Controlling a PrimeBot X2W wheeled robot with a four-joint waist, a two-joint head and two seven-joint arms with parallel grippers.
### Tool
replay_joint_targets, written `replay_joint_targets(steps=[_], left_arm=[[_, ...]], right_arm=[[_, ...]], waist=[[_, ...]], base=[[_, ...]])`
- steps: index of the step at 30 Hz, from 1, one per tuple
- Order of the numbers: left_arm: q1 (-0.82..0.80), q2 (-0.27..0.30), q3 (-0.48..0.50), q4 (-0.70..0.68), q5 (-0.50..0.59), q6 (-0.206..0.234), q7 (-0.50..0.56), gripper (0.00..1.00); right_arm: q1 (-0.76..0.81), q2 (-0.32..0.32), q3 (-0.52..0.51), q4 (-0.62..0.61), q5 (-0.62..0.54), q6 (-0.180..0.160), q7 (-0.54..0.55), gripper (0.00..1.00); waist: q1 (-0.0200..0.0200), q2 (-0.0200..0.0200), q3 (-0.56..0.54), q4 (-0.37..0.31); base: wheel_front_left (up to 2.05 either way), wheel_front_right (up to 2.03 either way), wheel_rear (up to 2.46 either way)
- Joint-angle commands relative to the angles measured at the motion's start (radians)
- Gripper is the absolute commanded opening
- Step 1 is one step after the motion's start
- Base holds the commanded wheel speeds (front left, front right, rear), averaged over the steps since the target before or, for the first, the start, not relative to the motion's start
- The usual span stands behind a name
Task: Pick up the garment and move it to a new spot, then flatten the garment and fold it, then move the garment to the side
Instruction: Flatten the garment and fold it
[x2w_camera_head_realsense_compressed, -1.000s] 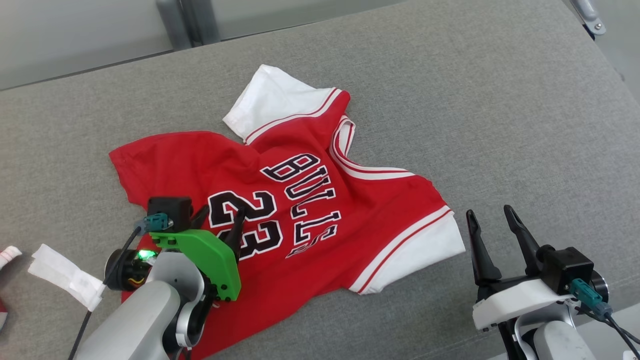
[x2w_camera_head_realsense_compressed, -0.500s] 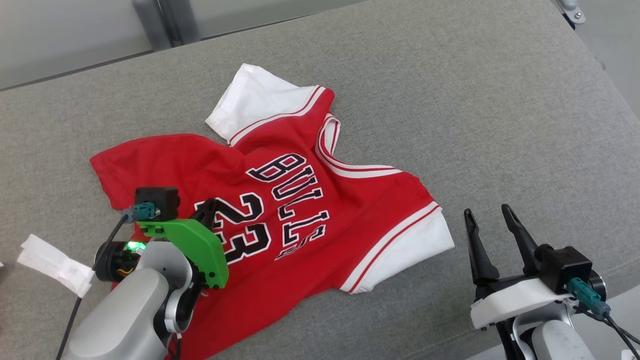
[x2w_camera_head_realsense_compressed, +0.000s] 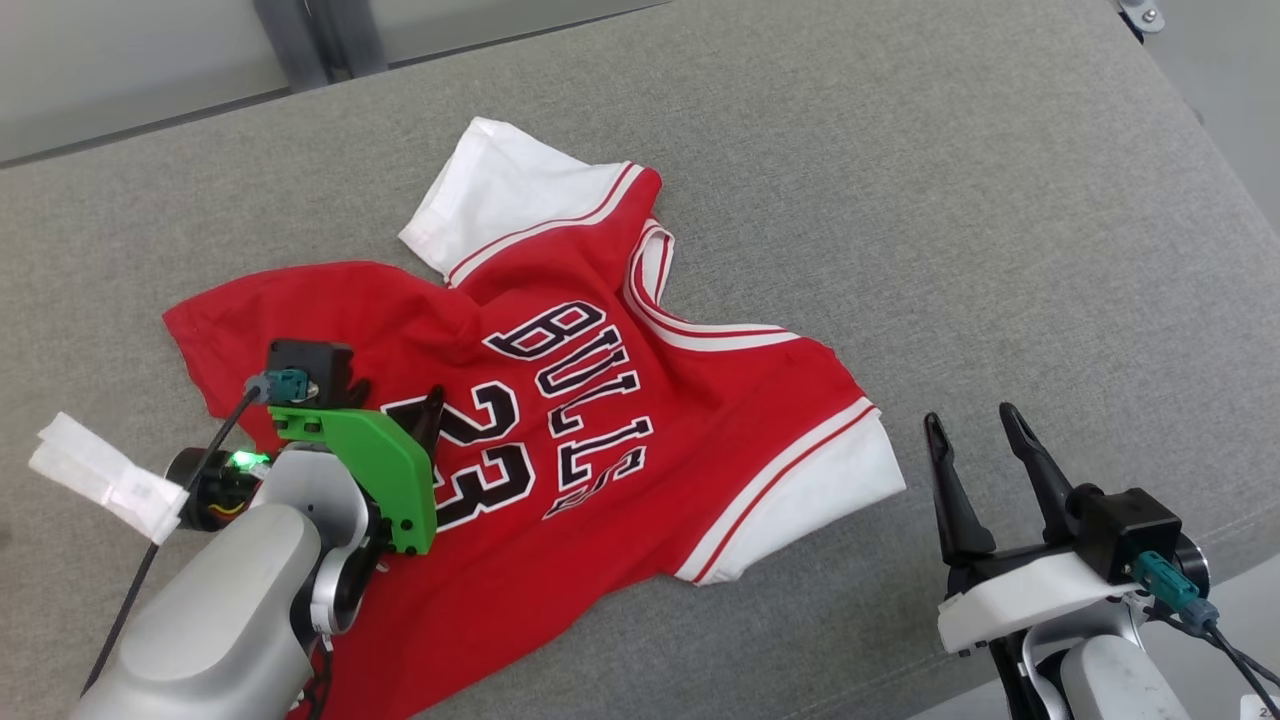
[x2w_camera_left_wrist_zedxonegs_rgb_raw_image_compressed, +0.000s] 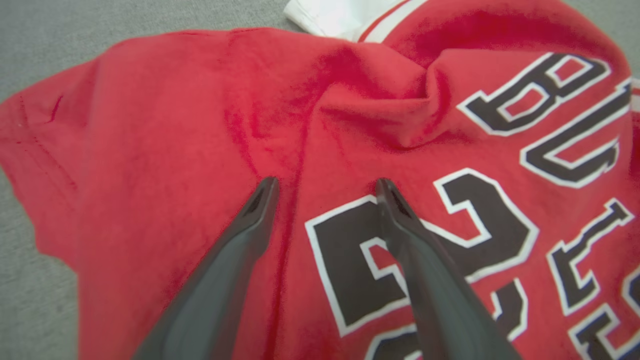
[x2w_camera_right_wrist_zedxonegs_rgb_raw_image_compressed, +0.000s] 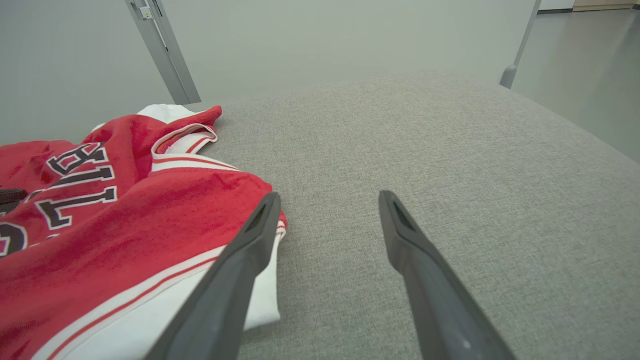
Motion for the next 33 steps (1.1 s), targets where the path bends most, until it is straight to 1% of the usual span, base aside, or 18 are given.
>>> replay_joint_targets(steps=[1,4,5,6,8,12,14,19,24,25,28,30,32,33], left_arm=[[-0.029,0.009,-0.012,0.016,0.015,-0.007,0.023,1.0],[-0.057,0.006,-0.031,0.044,0.018,-0.025,0.063,1.0],[-0.064,0.002,-0.036,0.055,0.013,-0.034,0.073,0.31],[-0.067,0.0,-0.042,0.062,0.011,-0.043,0.083,0.0],[-0.073,0.0,-0.046,0.071,0.01,-0.052,0.087,0.0],[-0.079,0.012,-0.029,0.051,0.009,-0.05,0.057,0.0],[-0.088,0.021,-0.017,0.034,0.015,-0.039,0.045,0.0],[-0.158,0.055,0.043,-0.006,0.032,0.008,-0.005,0.0],[-0.245,0.061,0.081,0.038,0.043,0.024,-0.02,0.0],[-0.258,0.061,0.079,0.055,0.048,0.023,-0.017,0.0],[-0.298,0.058,0.066,0.13,0.064,0.0,-0.013,0.0],[-0.313,0.052,0.061,0.179,0.071,-0.016,-0.031,0.0],[-0.321,0.046,0.064,0.214,0.077,-0.024,-0.07,0.51],[-0.319,0.041,0.067,0.224,0.079,-0.024,-0.097,1.0]], right_arm=[[-0.021,0.0,0.003,-0.006,0.004,0.0,0.0,1.0],[-0.031,0.0,0.012,-0.006,0.01,0.0,0.0,1.0],[-0.035,0.0,0.014,-0.004,0.015,0.0,0.0,1.0],[-0.037,0.0,0.014,-0.003,0.019,0.0,0.0,1.0],[-0.036,0.0,0.015,-0.001,0.026,0.0,0.0,1.0],[-0.025,0.0,0.012,0.001,0.036,0.0,0.0,1.0],[-0.023,0.0,0.01,0.0,0.039,0.0,0.0,1.0],[-0.051,0.0,0.013,-0.01,0.044,0.0,0.0,1.0],[-0.074,0.0,0.026,-0.008,0.036,0.0,0.0,1.0],[-0.078,0.0,0.027,-0.007,0.036,0.0,0.0,1.0],[-0.088,0.0,0.03,-0.007,0.035,0.0,0.0,1.0],[-0.09,0.0,0.028,-0.006,0.036,0.0,0.0,1.0],[-0.089,0.0,0.024,-0.006,0.039,0.0,0.0,1.0],[-0.084,0.0,0.02,-0.005,0.039,0.0,0.0,1.0]], waist=[[0.0,-0.0001,0.017,-0.004],[0.0,-0.0001,0.035,-0.011],[0.0,-0.0001,0.041,-0.014],[0.0,-0.0001,0.044,-0.016],[0.0,-0.0001,0.049,-0.02],[0.0,-0.0001,0.054,-0.021],[0.0,-0.0001,0.057,-0.019],[0.0,-0.0001,0.088,-0.014],[0.0,-0.0001,0.125,-0.019],[0.0,-0.0001,0.13,-0.021],[0.0,-0.0001,0.147,-0.03],[0.0,-0.0001,0.151,-0.034],[0.0,-0.0001,0.15,-0.035],[0.0,-0.0001,0.146,-0.033]], base=[[0.0,0.0,0.0],[0.0,0.0,0.0],[0.0,0.0,0.0],[0.0,0.0,0.0],[0.0,0.0,0.0],[0.0,0.0,0.0],[0.0,0.0,0.0],[0.0,0.0,0.0],[0.0,0.0,0.0],[0.0,0.0,0.0],[0.0,0.0,0.0],[0.0,0.0,0.0],[0.0,0.0,0.0],[0.0,0.0,0.0]])
